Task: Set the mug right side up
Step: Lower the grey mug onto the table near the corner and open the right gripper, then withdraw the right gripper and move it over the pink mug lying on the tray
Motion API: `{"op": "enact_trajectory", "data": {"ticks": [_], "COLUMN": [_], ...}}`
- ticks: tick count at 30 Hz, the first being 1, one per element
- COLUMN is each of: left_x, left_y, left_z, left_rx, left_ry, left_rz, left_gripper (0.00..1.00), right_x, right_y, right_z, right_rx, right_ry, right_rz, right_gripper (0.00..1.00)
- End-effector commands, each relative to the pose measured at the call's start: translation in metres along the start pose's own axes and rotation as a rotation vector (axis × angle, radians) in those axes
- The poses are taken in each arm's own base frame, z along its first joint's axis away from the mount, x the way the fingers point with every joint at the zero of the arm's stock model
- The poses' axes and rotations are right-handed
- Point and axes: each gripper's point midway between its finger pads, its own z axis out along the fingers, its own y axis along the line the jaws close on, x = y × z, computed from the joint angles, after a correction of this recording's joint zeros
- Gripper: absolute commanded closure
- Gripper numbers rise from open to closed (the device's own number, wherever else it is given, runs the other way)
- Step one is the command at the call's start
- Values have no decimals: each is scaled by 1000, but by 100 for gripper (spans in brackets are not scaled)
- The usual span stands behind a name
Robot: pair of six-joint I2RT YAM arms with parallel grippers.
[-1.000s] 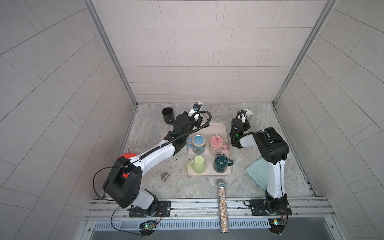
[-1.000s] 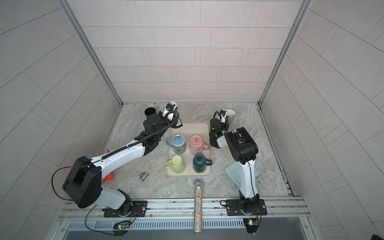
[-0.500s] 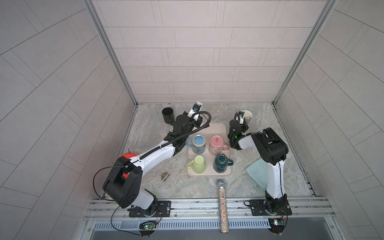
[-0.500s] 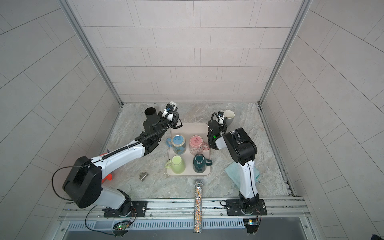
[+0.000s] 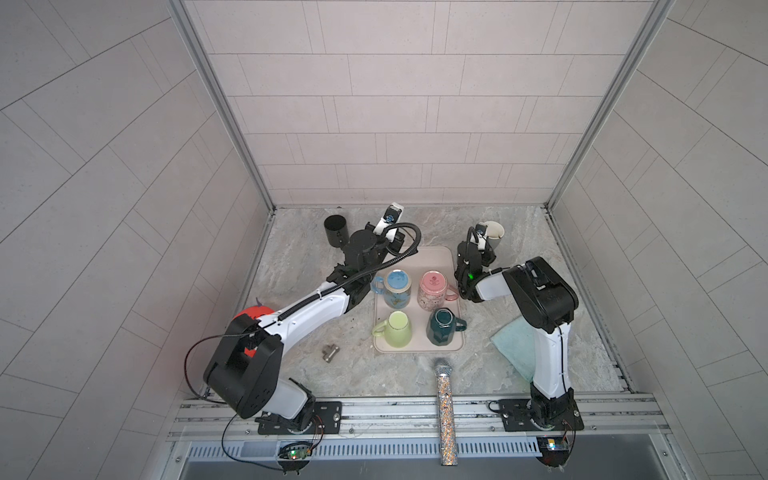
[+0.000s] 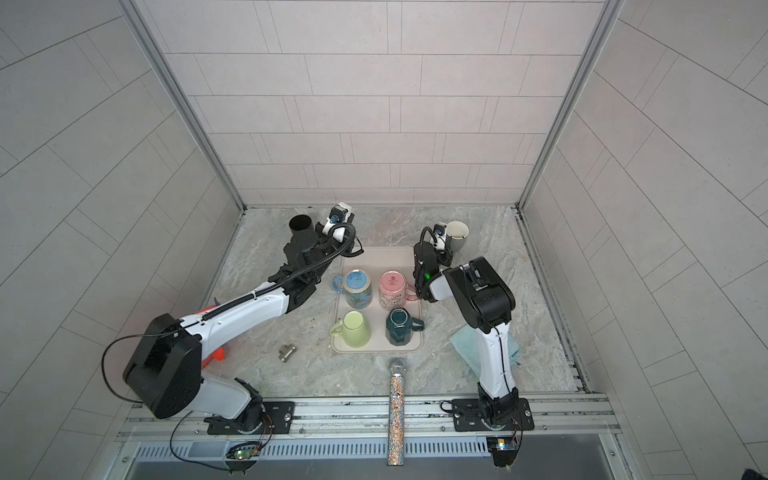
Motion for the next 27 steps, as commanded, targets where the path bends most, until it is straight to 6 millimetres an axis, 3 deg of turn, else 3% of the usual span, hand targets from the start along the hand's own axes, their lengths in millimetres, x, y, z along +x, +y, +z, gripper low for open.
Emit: {"op": "enact_trajectory", "data": {"ticks": [1, 11, 18, 21, 24, 27], "left_x": [-18, -25, -34, -37, -40, -37], "left_y": [8, 12, 22, 34, 49, 65], "left_z": [-6, -10, -14, -15, -17, -18], "left_rx": [-18, -32, -75, -132, -199, -253], "left_ry": [-63, -81, -91, -66, -20, 46], "left_rz": [-11, -17, -29, -31, -34, -60], "left_gripper": [93, 93, 90, 86, 82, 76], "right_x": [-14, -20, -53, -81, -106, -111], "right_y": [-6, -14, -39, -43, -36, -34], "right_z": [-8, -42, -73, -85, -93, -111], "right_rx": [18, 4, 0, -89, -272, -390], "right_ry": [-17, -28, -19, 87, 330, 553], "right_rz": [6, 8, 14, 28, 49, 18], "right_gripper": [73, 73, 70, 65, 58, 54]}}
